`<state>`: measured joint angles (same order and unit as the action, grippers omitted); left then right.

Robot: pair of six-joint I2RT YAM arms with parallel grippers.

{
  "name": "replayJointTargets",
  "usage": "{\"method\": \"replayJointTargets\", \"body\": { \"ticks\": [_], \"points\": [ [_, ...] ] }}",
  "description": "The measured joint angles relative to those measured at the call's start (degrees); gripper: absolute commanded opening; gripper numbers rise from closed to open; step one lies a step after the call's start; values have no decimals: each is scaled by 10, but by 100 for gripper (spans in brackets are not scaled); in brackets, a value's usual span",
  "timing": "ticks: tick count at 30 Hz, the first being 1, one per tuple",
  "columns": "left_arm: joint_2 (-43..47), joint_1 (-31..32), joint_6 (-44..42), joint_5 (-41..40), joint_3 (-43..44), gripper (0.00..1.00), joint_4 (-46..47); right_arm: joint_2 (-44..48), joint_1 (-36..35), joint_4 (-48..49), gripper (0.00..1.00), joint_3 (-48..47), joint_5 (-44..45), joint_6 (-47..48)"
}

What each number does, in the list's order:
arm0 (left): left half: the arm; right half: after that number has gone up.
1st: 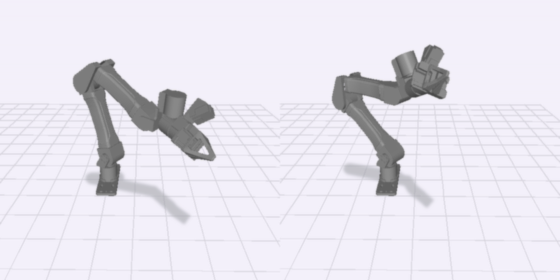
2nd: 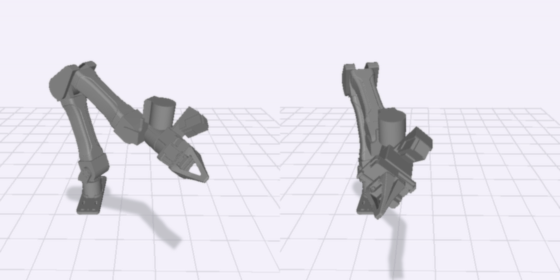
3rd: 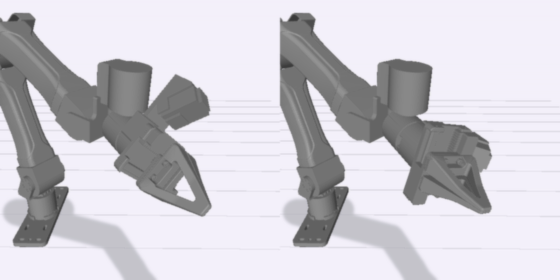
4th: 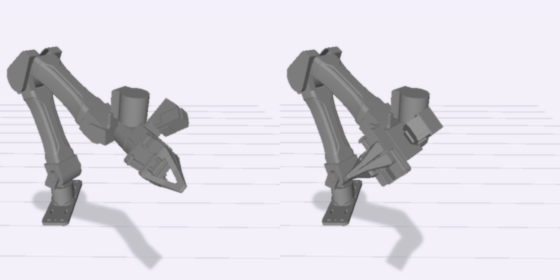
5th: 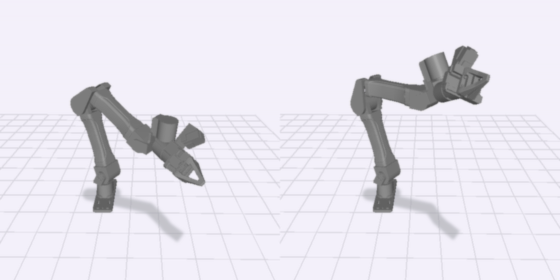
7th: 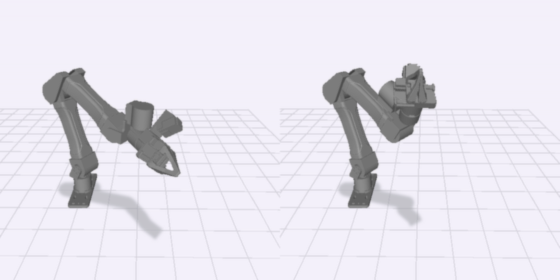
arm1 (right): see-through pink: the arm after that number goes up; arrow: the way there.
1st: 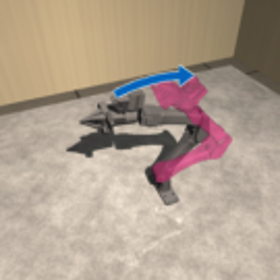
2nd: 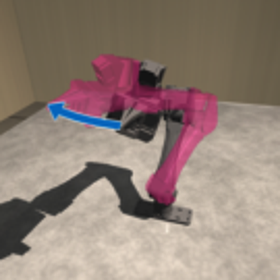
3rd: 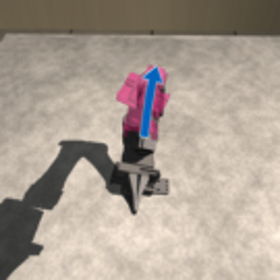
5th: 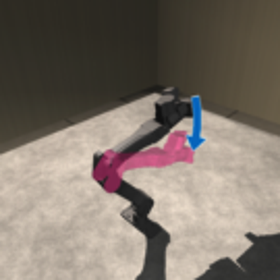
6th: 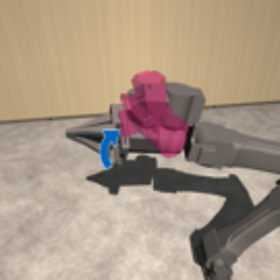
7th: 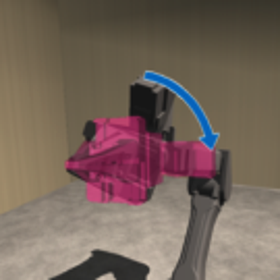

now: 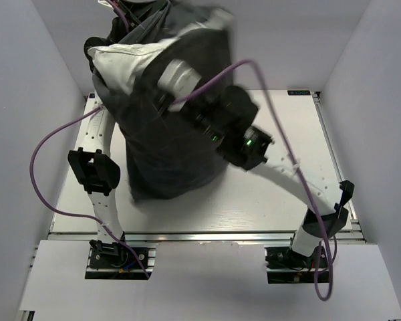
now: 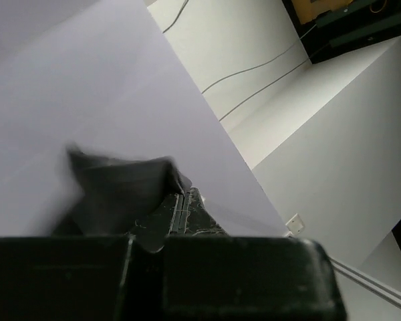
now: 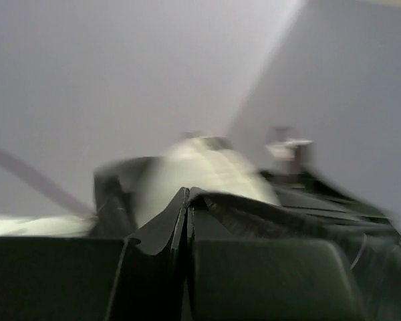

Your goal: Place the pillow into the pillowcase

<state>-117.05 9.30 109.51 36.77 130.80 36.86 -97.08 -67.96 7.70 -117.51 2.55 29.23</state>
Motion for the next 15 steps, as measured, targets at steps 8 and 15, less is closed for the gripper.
{"method": "replayJointTargets", "body": {
  "ticks": [8,15],
  "points": [
    [1,10,-7,-5,-28,0,-15,-105,397,-8,0,-195,12,-43],
    [-8,8,-5,-8,-16,0,-35,-91,494,-82,0,-108,40,-112]
  ]
}}
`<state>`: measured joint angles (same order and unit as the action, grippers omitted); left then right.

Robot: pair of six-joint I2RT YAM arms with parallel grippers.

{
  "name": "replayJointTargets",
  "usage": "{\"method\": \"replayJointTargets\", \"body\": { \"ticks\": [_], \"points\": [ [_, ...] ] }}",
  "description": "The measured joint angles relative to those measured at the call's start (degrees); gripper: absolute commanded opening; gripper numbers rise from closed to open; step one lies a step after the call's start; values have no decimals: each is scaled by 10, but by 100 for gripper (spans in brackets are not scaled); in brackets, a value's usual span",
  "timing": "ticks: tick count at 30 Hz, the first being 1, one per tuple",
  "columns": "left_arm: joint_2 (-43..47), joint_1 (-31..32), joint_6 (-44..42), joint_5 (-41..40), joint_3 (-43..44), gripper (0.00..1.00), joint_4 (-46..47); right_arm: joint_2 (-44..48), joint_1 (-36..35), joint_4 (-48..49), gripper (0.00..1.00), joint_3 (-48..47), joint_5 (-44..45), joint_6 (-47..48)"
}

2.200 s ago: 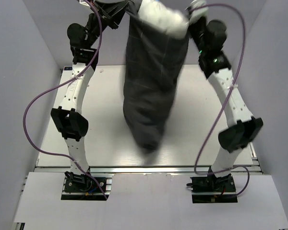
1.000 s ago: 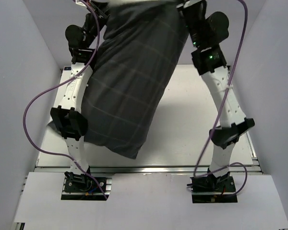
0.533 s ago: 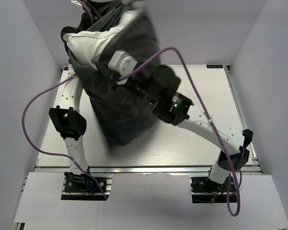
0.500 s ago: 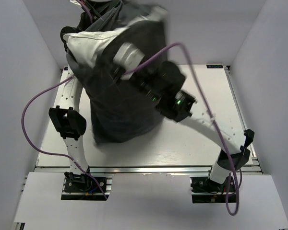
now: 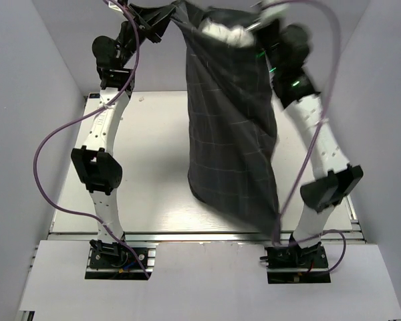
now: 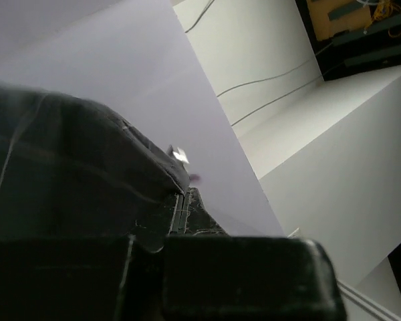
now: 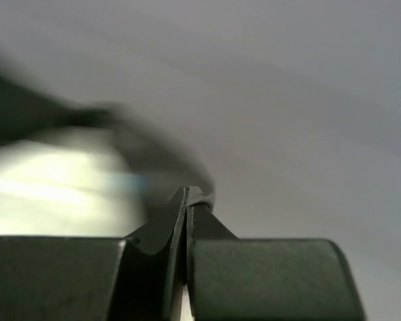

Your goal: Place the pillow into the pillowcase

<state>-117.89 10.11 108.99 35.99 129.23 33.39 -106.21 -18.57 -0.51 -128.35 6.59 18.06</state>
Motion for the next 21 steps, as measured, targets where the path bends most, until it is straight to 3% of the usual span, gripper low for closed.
{"method": "replayJointTargets", "body": {
  "ticks": [2,5,7,9,11,13,18,21],
  "points": [
    [0,-2,0,9,10,0,8,47,-104,17,0,69,-10,17],
    [0,2,0,40,15,0,24,81,-347,37,0,113,-31,67],
    [0,0,8,68,16,0,43,72,-438,54,0,83,-33,96],
    [1,-2,10,46,33,0,55,59,-465,74,0,18,-31,125],
    [4,-7,8,30,37,0,58,46,-422,101,0,-43,-32,138],
    [3,-11,8,15,36,0,53,35,-325,116,0,-80,-31,136],
    [1,-8,3,5,18,0,25,0,-70,111,0,-52,-8,93],
    [-7,-3,4,4,14,0,18,-2,-8,79,0,-17,8,56]
  ]
}}
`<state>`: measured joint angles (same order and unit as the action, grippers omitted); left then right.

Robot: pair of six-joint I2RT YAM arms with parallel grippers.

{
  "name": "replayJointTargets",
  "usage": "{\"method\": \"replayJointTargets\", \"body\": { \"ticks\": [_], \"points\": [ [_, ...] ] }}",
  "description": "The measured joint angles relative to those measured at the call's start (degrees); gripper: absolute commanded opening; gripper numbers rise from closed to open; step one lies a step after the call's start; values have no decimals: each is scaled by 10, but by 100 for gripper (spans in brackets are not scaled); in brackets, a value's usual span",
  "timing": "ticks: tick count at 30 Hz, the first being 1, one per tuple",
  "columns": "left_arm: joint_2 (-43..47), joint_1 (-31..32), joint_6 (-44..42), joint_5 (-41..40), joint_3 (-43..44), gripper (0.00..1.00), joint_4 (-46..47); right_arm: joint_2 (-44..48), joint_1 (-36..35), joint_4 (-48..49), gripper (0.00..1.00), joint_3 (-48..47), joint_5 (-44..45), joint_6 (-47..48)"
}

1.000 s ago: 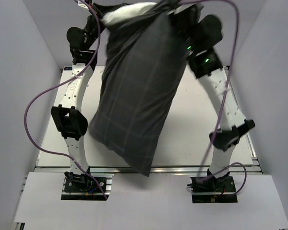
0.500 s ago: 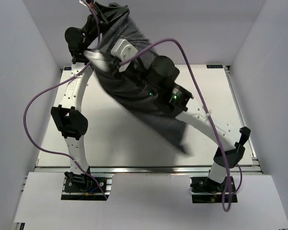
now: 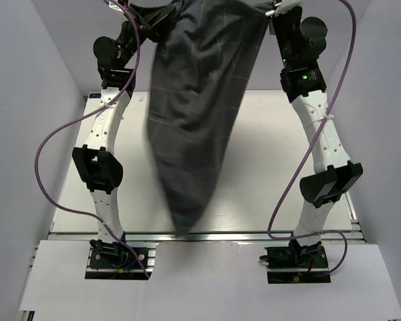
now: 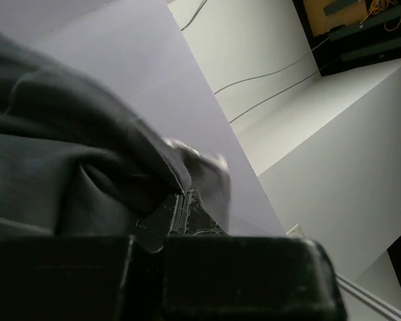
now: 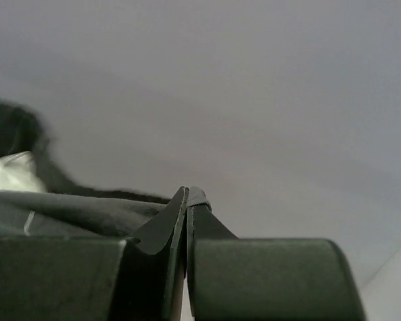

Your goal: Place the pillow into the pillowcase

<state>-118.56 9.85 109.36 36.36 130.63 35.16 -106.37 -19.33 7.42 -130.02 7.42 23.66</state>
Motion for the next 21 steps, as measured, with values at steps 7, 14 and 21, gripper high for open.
{"method": "replayJointTargets", "body": {
  "ticks": [7,14,21],
  "points": [
    [-4,0,2,0,5,0,3,3,-184,10,0,-5,-7,-15],
    [-5,0,2,13,2,0,30,5,-362,33,0,-33,-46,-7],
    [-5,-16,2,-1,-7,0,21,2,-306,78,0,-52,-30,34]
  ]
}}
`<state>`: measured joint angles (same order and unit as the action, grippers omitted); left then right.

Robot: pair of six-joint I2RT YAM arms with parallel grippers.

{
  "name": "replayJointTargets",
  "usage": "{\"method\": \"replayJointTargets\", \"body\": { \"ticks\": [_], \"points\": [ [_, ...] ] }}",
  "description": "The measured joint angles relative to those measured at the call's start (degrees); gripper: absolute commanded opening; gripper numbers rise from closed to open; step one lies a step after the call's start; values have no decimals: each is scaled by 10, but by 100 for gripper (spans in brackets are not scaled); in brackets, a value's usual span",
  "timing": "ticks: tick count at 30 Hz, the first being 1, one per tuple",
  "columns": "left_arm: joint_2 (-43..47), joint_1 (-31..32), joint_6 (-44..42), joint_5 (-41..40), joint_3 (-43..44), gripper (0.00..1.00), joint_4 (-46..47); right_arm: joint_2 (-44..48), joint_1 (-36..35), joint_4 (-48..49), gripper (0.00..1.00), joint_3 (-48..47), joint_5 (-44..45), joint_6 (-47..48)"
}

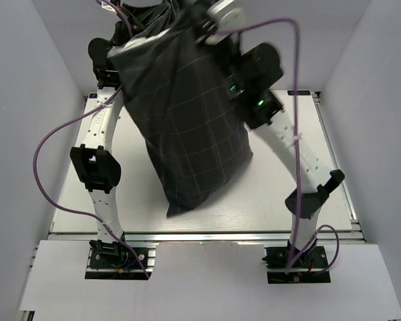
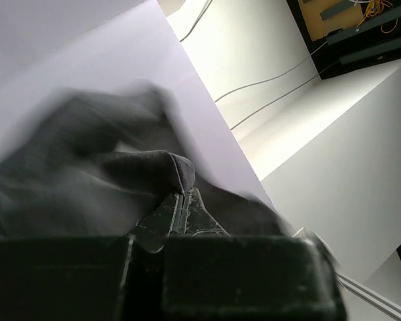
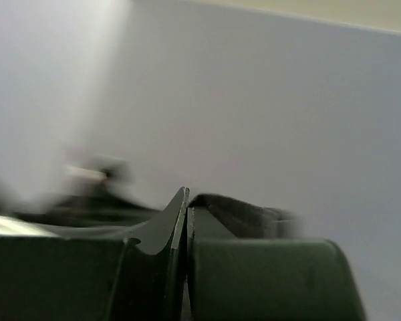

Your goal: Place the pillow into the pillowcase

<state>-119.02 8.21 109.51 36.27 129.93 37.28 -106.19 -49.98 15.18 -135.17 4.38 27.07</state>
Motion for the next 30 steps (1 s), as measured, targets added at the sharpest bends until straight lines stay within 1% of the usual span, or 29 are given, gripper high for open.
{"method": "replayJointTargets", "body": {
  "ticks": [2,4,6,7,8,9,11,15,17,22,28,30],
  "points": [
    [0,-1,0,-1,0,0,1,-11,100,0,0,-16,17,-1],
    [0,0,0,-1,-1,0,0,-14,210,-16,0,-7,33,-16],
    [0,1,0,-2,-6,0,-3,-11,311,-36,0,29,51,-38],
    [0,1,0,-2,-9,0,-3,-2,345,-45,0,61,54,-48],
    [-1,2,0,-2,-9,0,-3,15,363,-51,0,100,51,-60],
    [-2,2,0,-2,-9,0,-3,36,368,-55,0,141,47,-70],
    [-4,5,0,-2,-7,0,-3,85,344,-64,0,207,33,-82],
    [-9,16,0,0,4,0,-8,143,274,-63,0,222,0,-100],
    [-9,19,0,1,8,0,-8,162,273,-57,0,220,-9,-107],
    [-24,42,0,5,26,0,-3,150,346,-57,0,177,-14,-138],
    [-107,110,-1,-23,100,0,-7,51,430,-74,0,89,-17,-171],
    [-130,136,-1,-37,102,0,-8,27,460,-82,0,76,-14,-180]
  ]
}}
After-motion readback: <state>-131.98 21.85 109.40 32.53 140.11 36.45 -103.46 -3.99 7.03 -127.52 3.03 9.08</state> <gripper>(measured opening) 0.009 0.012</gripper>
